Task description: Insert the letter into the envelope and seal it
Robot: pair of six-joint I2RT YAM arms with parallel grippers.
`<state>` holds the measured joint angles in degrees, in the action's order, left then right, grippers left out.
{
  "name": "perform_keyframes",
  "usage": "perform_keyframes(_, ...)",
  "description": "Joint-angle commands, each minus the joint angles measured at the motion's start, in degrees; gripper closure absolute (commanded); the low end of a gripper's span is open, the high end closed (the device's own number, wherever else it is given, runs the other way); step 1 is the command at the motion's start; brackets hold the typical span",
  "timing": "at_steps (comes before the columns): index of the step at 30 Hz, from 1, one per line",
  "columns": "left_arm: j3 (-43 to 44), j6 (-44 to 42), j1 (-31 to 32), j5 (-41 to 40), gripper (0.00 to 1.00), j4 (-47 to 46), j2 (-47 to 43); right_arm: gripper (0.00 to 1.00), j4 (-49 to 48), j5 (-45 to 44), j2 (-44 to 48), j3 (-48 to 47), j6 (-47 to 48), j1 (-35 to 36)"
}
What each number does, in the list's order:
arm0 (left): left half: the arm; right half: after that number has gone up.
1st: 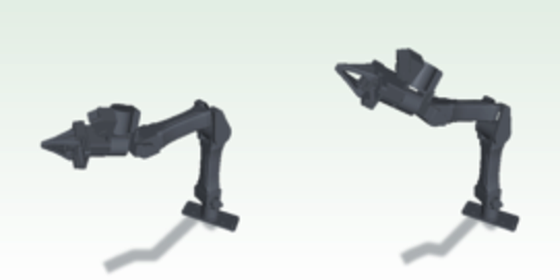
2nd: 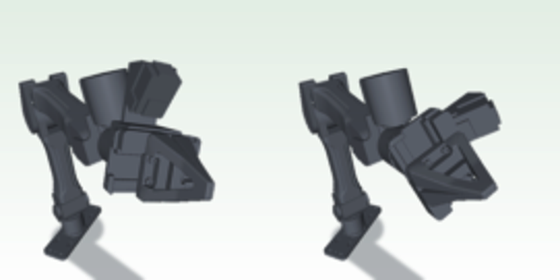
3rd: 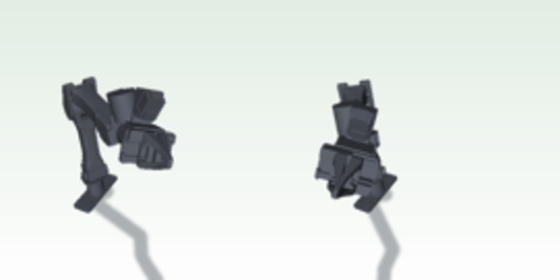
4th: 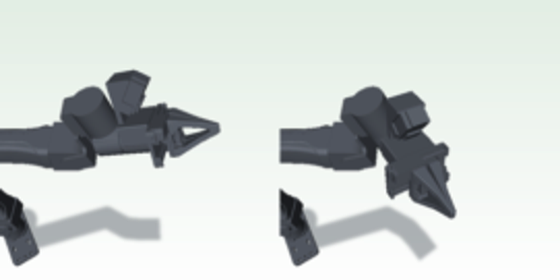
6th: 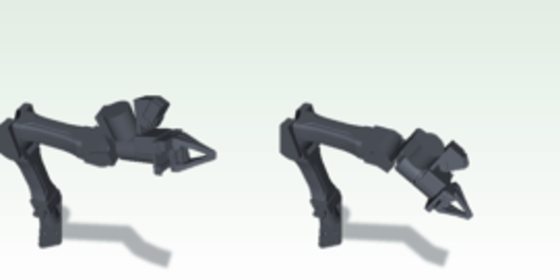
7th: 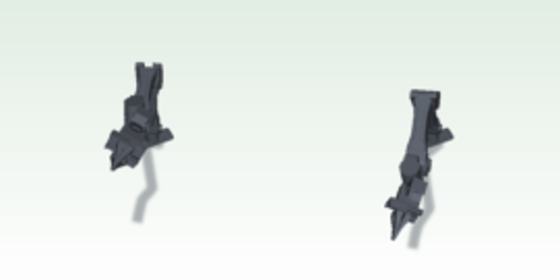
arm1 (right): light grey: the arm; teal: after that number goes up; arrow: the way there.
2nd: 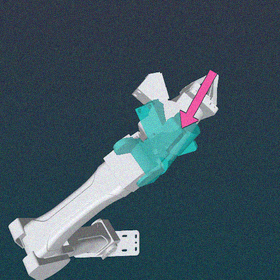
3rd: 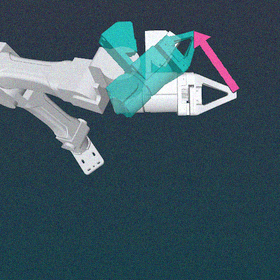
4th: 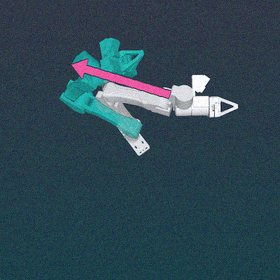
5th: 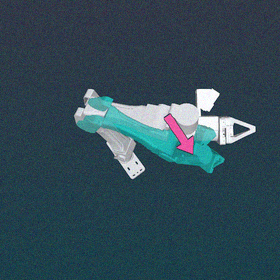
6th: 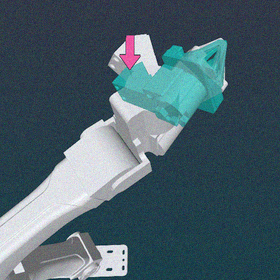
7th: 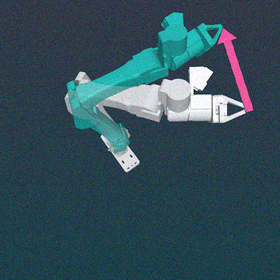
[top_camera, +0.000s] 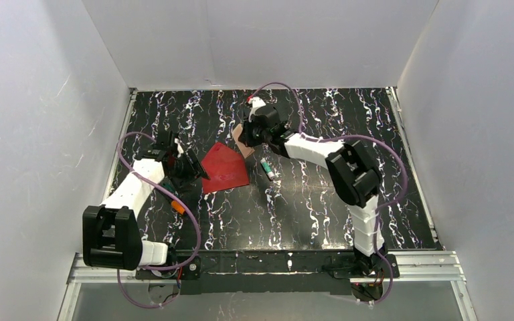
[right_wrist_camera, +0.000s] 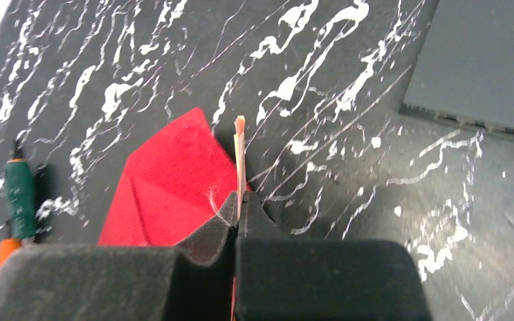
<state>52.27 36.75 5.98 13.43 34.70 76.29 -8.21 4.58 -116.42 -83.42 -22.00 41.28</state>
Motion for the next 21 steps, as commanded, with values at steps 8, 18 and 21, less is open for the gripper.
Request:
perform_keyframes(8,-3.52,-2.05,8.91,-1.8,0.58,-1.31,2.11,0.99,-13.45,1.44,-14.29,-14.43,7.0,-0.14)
perform_keyframes(18,-6.27,0.93,11.01,-2.48,0.86,-3.32,6.87,0.99,-13.72,5.95,-18.66,-17.52,6.4,-0.83)
perform_keyframes(21,-7.07,3.87,11.68,-7.09,0.92,-0.96,6.88,0.99,-12.06,6.15,-16.79,-15.74,4.15,-0.85)
